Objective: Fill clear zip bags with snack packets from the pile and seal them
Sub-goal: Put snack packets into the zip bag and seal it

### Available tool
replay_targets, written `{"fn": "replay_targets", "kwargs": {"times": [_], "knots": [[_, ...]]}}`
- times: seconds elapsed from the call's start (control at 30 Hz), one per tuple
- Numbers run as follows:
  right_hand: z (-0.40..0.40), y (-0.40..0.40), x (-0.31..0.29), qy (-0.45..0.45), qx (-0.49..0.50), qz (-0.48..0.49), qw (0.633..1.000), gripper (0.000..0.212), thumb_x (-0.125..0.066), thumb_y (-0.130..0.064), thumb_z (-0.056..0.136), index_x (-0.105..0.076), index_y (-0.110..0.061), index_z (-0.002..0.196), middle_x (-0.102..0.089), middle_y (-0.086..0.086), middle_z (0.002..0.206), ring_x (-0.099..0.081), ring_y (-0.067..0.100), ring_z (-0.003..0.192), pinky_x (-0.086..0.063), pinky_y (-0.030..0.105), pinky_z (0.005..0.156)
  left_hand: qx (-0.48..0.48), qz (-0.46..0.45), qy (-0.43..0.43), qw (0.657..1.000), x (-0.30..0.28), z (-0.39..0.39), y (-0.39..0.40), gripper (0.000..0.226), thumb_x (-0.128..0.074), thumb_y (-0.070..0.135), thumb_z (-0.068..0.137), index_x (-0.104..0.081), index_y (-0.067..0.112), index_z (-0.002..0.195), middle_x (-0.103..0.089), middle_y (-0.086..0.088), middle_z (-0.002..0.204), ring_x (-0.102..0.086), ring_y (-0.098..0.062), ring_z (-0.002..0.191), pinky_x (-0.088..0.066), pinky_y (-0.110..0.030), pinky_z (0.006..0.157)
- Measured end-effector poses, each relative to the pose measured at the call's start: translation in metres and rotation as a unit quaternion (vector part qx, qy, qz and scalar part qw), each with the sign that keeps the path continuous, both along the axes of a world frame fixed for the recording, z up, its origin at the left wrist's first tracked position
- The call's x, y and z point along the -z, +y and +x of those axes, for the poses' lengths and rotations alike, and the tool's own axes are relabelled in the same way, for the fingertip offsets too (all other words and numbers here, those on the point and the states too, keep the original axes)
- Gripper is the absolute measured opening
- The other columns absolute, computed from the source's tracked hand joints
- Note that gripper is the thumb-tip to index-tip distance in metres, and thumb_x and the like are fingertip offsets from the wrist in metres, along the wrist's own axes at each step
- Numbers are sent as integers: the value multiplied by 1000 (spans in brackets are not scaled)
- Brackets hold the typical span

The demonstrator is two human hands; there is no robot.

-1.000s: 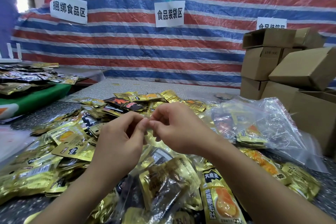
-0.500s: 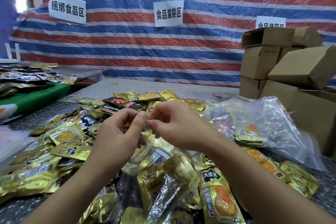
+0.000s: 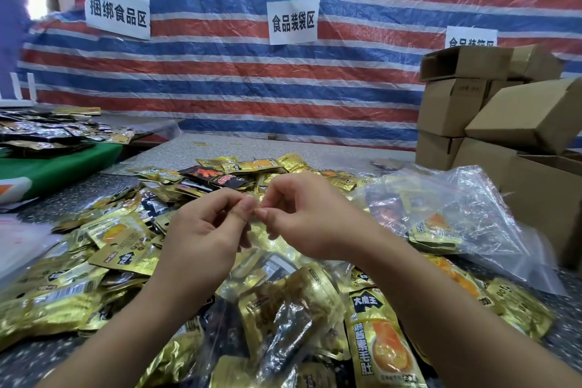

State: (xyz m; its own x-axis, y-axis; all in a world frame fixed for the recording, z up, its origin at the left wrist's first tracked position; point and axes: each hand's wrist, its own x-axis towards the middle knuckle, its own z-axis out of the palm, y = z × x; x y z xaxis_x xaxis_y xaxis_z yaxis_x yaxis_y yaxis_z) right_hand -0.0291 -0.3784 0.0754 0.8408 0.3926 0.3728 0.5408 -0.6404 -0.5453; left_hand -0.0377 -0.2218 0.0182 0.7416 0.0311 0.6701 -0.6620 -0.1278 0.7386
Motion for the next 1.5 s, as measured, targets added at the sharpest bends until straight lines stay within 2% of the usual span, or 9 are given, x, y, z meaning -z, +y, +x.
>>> {"fn": "replay_targets", "kwargs": {"times": [0.2,0.5,0.6,0.7,0.83,0.9,1.07,1.27,1.5], "knots": [[-6,2,-4,-5,-4,12,1000,22,-66,-27,94,-61,-21,74,-71,8,77,-68,27,78,-55,50,73,-27,-7,-30,999,-4,-3,0,32,-60,12,95,-71,32,72,-63,2,58,-55,-8,50,-44,-14,48],[-11,-7,-17,8,-11,13,1000,18,-67,-26,93,-64,-19,77,-73,4,76,-70,25,78,-56,51,76,-66,-33,-51,996,-13,-13,1,22,-60,20,96,-70,26,76,-59,-3,57,-49,-7,48,-38,-20,44],[-15,-9,-20,1,-11,8,1000,18,-68,-26,92,-64,-19,77,-72,5,77,-69,26,78,-56,51,76,-49,-45,-36,997,-15,-15,-1,22,-60,19,96,-70,22,77,-59,-3,57,-51,-8,49,-41,-17,46],[-18,-12,-25,-4,-13,11,1000,15,-68,-23,93,-65,-18,78,-71,6,76,-69,26,76,-56,52,74,-32,-46,-8,998,-19,-13,-6,25,-57,20,98,-69,19,76,-56,-6,55,-50,-14,48,-40,-24,47],[-27,-21,-41,-16,-46,27,998,16,-66,-28,94,-70,-15,86,-71,7,75,-68,27,75,-55,54,74,-1,-57,-21,998,-36,-18,-12,24,-56,32,92,-68,21,74,-55,-4,53,-50,-13,47,-41,-21,47],[-32,-25,-49,-29,-48,38,998,17,-64,-28,94,-71,-14,87,-71,5,73,-69,25,73,-55,53,74,7,-46,-36,998,-47,-21,-17,25,-57,27,95,-68,22,73,-55,-1,53,-50,-12,46,-41,-21,46],[-41,-35,-64,-74,-53,60,994,17,-64,-26,95,-71,-14,85,-71,6,73,-67,29,73,-54,55,71,3,-8,-88,996,-69,-26,-32,25,-56,19,98,-64,16,75,-54,-6,55,-47,-22,47,-37,-36,43],[-48,-46,-73,-99,-15,49,994,15,-63,-30,94,-69,-23,83,-70,2,74,-68,19,71,-57,48,68,-9,32,-144,989,-84,-25,-46,22,-57,20,97,-65,16,77,-54,-10,60,-48,-31,52,-37,-43,44],[-42,-44,-67,-168,62,21,984,20,-62,-34,96,-64,-27,78,-67,-5,69,-63,11,65,-55,41,60,-30,21,-144,989,-85,-12,-52,24,-57,17,98,-66,14,75,-52,-8,56,-44,-25,47,-33,-34,40]]}}
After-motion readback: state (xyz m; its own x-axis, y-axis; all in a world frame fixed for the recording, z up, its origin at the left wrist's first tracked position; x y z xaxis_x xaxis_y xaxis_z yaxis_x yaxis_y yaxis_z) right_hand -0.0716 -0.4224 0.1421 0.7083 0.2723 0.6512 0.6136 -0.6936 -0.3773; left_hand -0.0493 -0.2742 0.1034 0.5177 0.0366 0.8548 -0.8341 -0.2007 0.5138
